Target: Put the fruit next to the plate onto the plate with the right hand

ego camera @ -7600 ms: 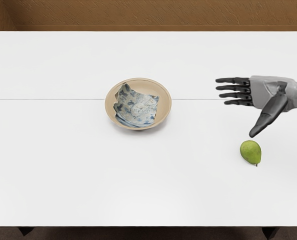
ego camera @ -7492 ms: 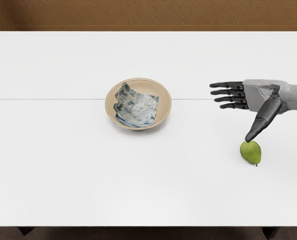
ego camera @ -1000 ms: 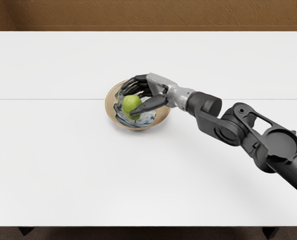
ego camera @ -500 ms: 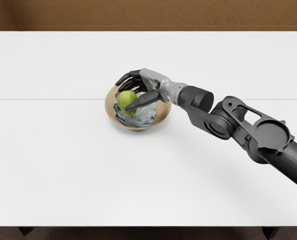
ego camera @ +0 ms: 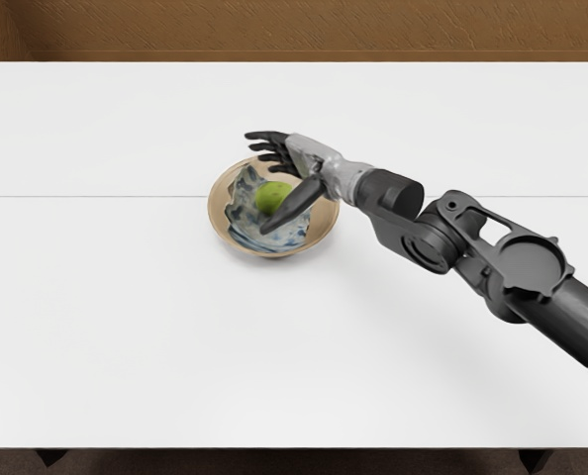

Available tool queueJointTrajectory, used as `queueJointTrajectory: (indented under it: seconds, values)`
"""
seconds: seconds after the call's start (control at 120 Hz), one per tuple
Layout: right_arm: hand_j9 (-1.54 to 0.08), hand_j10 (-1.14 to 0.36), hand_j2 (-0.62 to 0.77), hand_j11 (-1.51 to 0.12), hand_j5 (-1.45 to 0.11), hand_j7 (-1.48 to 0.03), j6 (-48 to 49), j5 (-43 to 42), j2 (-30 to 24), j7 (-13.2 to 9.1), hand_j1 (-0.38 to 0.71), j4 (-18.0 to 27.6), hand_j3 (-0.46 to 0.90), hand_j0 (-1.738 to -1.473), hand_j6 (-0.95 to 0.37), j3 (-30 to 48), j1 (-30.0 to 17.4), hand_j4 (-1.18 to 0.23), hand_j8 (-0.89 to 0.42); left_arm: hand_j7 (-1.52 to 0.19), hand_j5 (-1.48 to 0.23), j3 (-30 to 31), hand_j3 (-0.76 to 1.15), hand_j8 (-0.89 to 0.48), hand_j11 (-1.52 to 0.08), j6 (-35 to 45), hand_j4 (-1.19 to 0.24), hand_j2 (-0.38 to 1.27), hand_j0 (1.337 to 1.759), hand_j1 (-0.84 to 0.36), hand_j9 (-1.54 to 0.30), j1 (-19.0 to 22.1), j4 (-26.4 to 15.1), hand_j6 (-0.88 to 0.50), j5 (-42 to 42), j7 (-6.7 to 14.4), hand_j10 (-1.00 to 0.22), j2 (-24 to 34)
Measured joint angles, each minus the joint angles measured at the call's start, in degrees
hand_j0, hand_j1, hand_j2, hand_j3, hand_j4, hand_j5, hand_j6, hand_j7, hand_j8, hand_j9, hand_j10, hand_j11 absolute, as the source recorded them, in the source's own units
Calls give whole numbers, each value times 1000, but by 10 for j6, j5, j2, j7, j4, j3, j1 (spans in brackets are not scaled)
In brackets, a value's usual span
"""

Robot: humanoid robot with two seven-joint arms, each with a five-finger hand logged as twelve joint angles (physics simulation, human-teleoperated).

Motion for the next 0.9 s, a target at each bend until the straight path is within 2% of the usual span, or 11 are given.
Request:
queueJointTrajectory:
  seconds: [0.15,0.267,0.392,0.508,0.617,0.9]
  values:
    - [-90,-68,0,-90,-91,-91,58,67,-57,0,-270,10,0,-1658,-70,0,14,-70,-64,0,0,0,0,0,0,0,0,0,1658,349,0,2,0,0,-1,0,0,0]
    - [-59,-44,-1,-59,-60,-59,149,149,-121,-2,-297,12,0,-1658,-46,-3,21,-46,-42,0,0,1,0,0,0,0,0,0,1658,349,0,3,0,0,-1,0,0,0]
    - [-40,-30,-1,-40,-40,-40,242,249,-188,-62,-314,13,0,-1658,-31,-2,25,-31,-29,0,0,1,0,0,0,0,0,0,1658,349,0,3,0,0,-1,0,0,0]
    - [-30,-23,-1,-30,-30,-30,272,315,-256,-85,-323,13,0,-1658,-23,-3,24,-23,-22,0,0,1,0,0,0,1,0,0,1658,349,0,2,0,0,0,1,0,0]
    - [-25,-19,-1,-25,-25,-25,281,339,-291,-93,-327,13,0,-1658,-19,-3,22,-19,-18,0,0,2,0,0,0,1,0,0,1658,349,0,3,0,0,0,2,0,0]
    - [-19,-15,-2,-19,-19,-19,286,351,-328,-96,-332,10,0,-1658,-15,-2,14,-15,-15,0,0,2,0,0,0,3,0,0,1658,349,0,2,0,0,1,2,0,0]
